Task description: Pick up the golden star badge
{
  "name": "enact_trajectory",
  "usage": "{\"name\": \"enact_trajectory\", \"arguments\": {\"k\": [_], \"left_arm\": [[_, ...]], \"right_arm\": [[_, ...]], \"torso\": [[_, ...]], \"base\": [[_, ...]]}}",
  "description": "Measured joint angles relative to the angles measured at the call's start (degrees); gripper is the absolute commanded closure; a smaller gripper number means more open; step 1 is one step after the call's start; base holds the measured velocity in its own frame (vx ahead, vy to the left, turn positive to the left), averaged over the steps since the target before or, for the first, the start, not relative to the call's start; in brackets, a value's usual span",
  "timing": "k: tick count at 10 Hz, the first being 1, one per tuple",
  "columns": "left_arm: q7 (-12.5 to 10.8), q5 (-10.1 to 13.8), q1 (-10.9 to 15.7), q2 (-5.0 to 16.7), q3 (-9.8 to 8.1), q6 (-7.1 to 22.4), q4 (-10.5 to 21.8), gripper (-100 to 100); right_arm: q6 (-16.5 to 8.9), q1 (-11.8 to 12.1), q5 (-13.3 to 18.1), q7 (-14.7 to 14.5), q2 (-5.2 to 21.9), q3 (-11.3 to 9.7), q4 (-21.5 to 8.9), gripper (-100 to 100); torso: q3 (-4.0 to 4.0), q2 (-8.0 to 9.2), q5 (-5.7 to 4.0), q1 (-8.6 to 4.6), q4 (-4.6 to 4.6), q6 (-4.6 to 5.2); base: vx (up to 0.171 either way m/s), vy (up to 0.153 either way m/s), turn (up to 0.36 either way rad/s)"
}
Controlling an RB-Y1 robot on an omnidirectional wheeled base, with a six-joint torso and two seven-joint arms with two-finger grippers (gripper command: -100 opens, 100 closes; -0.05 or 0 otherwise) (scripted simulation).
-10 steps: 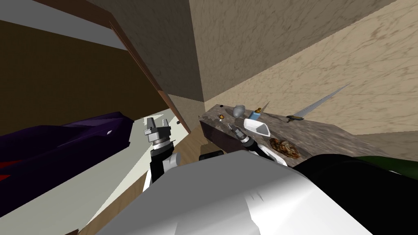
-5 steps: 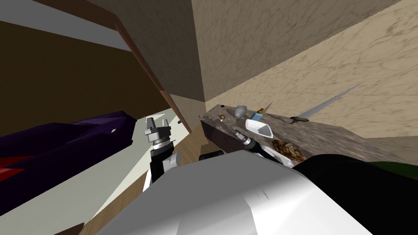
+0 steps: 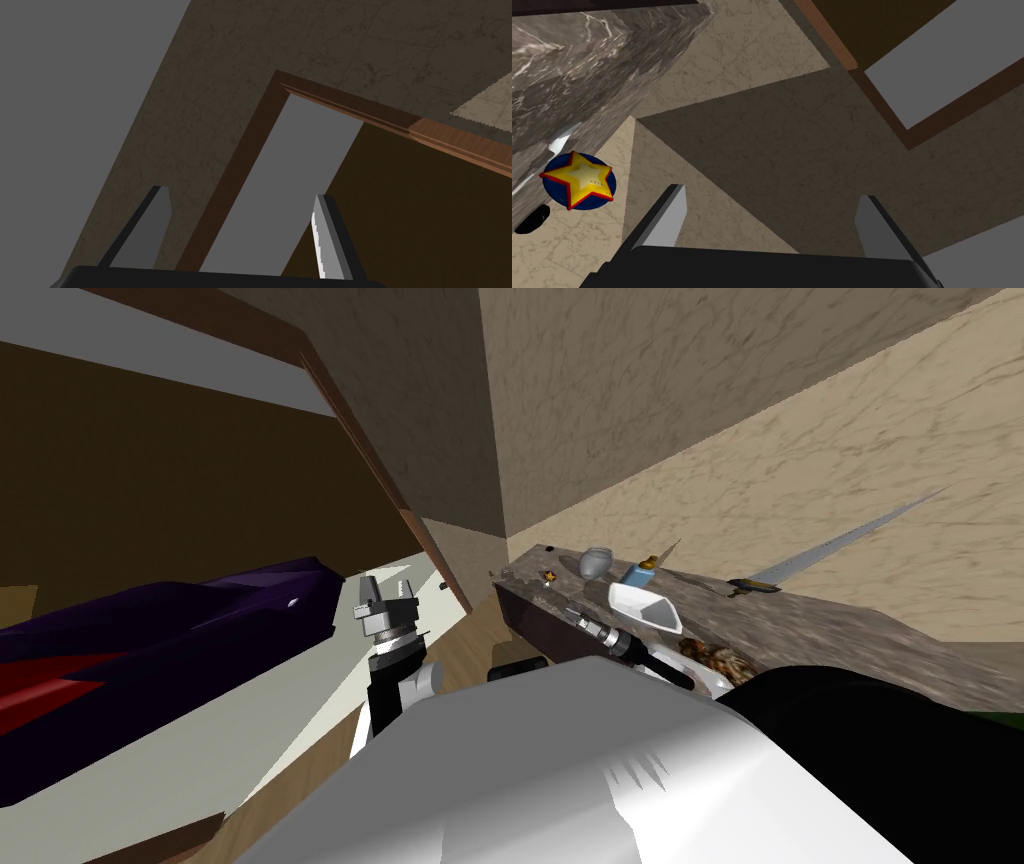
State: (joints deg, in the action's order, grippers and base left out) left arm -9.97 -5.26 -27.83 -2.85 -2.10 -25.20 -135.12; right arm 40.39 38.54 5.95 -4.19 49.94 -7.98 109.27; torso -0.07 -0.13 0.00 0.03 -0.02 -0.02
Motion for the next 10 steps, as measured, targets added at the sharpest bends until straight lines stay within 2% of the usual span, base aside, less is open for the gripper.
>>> {"name": "enact_trajectory", "arguments": {"k": [3,6,10], "left_arm": [[0.0,0.0,0.0,0.0,0.00,0.0,0.0,0],[0.0,0.0,0.0,0.0,0.00,0.0,0.0,0],[0.0,0.0,0.0,0.0,0.00,0.0,0.0,0]], "right_arm": [[0.1,0.7,1.1,-0.7,4.6,-0.6,-3.0,-100],[-1.1,1.5,2.1,-0.7,10.3,-0.6,-5.2,-100],[-0.8,1.2,4.0,-1.6,16.6,-1.8,-11.5,-100]], "torso": [[-0.01,-0.01,0.00,0.00,0.00,0.02],[-0.04,-0.07,0.01,0.04,-0.01,-0.01],[-0.04,-0.07,0.01,0.06,-0.02,-0.01]], "base": [[0.031,0.014,0.094],[0.039,0.015,0.089],[0.042,0.019,0.101]]}}
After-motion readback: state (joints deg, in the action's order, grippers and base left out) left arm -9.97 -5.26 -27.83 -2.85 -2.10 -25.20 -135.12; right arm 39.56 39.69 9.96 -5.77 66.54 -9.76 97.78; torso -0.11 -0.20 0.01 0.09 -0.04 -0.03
